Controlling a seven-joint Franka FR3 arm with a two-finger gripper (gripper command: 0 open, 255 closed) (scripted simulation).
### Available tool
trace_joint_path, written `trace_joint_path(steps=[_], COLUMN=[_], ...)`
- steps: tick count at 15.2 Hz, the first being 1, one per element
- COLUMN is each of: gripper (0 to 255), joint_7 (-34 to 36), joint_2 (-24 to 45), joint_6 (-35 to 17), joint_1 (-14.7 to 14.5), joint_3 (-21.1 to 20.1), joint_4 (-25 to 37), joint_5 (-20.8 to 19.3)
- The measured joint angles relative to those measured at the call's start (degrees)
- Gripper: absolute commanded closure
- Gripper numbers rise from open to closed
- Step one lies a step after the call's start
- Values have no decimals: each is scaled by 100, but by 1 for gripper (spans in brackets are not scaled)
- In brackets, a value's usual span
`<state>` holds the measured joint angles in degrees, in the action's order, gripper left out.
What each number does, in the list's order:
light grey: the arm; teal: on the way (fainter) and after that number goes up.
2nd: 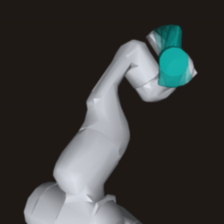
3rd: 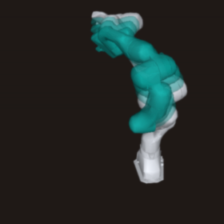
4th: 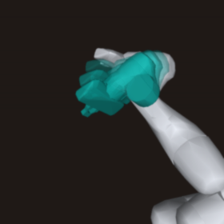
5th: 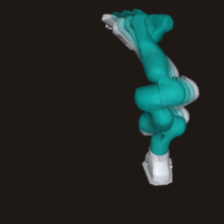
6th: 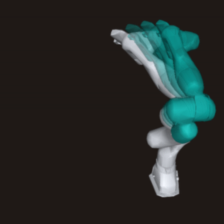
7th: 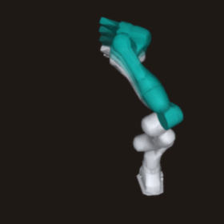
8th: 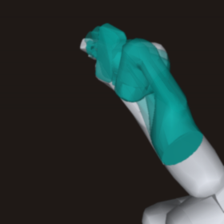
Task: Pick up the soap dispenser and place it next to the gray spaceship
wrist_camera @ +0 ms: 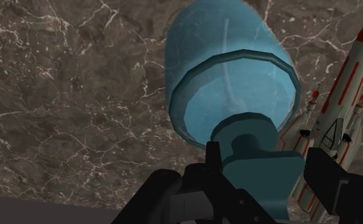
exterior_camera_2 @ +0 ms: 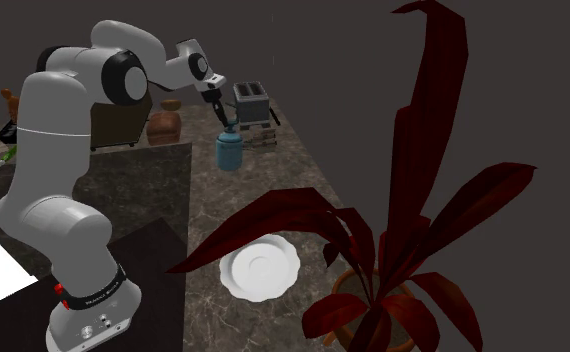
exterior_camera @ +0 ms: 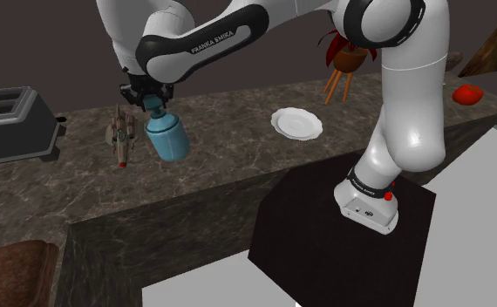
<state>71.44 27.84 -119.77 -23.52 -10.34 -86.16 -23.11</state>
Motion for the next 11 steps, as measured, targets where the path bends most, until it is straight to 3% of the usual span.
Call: trace_joint_path(steps=[2, 3, 11], gripper=[255, 0, 0], joint_7=[1, 1, -21], joint_2=[0, -1, -88], joint_6=[-1, -1, 146], joint_1=[0, -1, -20], joint_3=[0, 0, -22], joint_4=[0, -1, 66], joint_5=[0, 0, 31])
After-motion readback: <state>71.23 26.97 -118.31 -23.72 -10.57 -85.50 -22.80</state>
